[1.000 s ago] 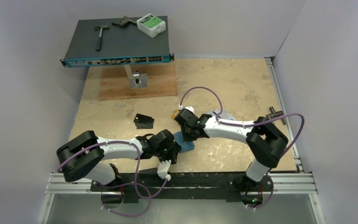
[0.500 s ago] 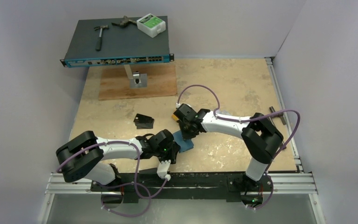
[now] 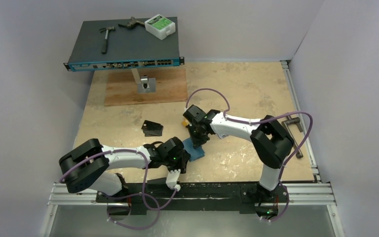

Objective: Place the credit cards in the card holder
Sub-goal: Close the card holder at the center of the board.

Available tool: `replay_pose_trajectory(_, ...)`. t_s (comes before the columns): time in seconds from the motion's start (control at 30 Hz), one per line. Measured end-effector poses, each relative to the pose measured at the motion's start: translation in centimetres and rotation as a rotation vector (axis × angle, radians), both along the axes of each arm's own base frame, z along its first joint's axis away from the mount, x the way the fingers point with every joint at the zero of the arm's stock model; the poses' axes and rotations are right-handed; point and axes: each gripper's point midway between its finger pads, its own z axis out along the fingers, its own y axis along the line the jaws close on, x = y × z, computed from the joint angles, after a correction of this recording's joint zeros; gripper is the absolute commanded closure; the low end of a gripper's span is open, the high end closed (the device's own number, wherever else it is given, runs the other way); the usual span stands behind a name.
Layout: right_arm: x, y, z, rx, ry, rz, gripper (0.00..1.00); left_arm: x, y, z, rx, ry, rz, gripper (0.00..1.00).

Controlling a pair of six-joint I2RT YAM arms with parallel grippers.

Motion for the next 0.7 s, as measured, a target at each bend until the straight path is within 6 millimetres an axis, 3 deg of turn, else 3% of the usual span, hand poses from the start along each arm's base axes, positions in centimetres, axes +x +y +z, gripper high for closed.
replay_pose_trajectory(0.47, -0.3, -0.3, -1.2, -0.019, 0.036, -0.03, 1.0, -0.1, 0.4, 0.2, 0.009, -0.001, 0.005, 0.79)
replay_pose_trajectory(0.7, -0.4, 0.1, -1.8, 0.01, 0.054, -0.048, 1.0, 0.0, 1.2, 0.4, 0.047, 0.073, 0.105, 0.68)
